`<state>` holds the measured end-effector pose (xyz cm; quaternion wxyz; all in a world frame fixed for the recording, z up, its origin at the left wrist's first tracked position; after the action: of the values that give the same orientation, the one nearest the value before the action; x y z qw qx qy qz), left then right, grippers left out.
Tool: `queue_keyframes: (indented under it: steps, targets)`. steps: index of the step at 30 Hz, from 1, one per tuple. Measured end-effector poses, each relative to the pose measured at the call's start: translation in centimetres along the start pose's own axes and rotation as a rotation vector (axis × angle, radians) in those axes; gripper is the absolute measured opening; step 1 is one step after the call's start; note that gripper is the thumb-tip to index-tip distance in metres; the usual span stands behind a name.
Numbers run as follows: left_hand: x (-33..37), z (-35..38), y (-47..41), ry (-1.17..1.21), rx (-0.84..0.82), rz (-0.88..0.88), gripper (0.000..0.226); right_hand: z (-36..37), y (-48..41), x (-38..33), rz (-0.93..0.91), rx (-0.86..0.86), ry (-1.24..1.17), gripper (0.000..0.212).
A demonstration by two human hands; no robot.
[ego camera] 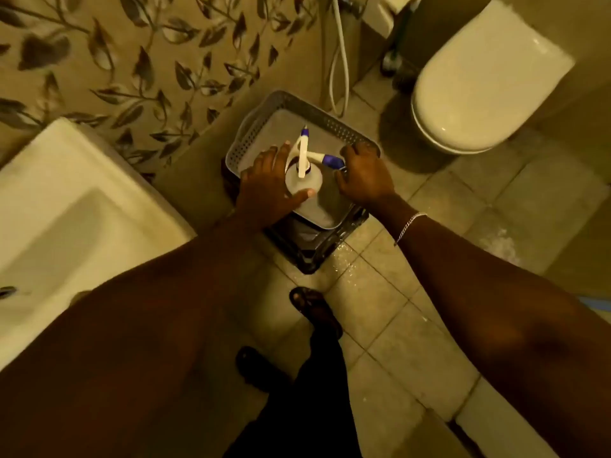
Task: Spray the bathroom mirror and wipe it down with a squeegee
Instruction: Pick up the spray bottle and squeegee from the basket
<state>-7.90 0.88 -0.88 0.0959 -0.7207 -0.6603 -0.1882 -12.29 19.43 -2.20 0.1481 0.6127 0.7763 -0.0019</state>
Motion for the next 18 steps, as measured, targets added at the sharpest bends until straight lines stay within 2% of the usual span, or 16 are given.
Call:
queue_keyframes:
  steps: [3, 11, 14, 18]
  targets:
    - [-0.9, 1.6, -1.7, 0.166, -0.002, -0.048, 0.107, 1.7, -1.2, 0.5, 0.019, -0.011, -0.006, 0.045]
    - [-0.7, 5.2, -5.6, 0.412, 0.047, -0.074, 0.099, 6.5, -4.6, 1.7, 0.017, -0.081, 0.029, 0.045]
    - [-0.3, 5.8, -6.7, 0.474, 0.065, -0.067, 0.089, 7.7, -5.5, 2.0, -0.003, -0.084, 0.001, 0.042]
    - [-0.1, 6.1, -7.1, 0.601, 0.118, -0.057, 0.063, 8.5, -6.4, 1.9, -0.009, -0.067, -0.013, 0.042]
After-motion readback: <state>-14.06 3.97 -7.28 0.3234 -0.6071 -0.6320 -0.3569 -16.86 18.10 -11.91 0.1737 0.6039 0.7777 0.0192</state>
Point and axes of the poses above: each hand's wrist, its own y-axis away from the middle knuckle, its own z-axis out of the palm, x = y × z, the point moved 8 cm from there along -y, towards the middle knuckle, and after that the axes turned 7 degrees about y, right-handed, at the moved point
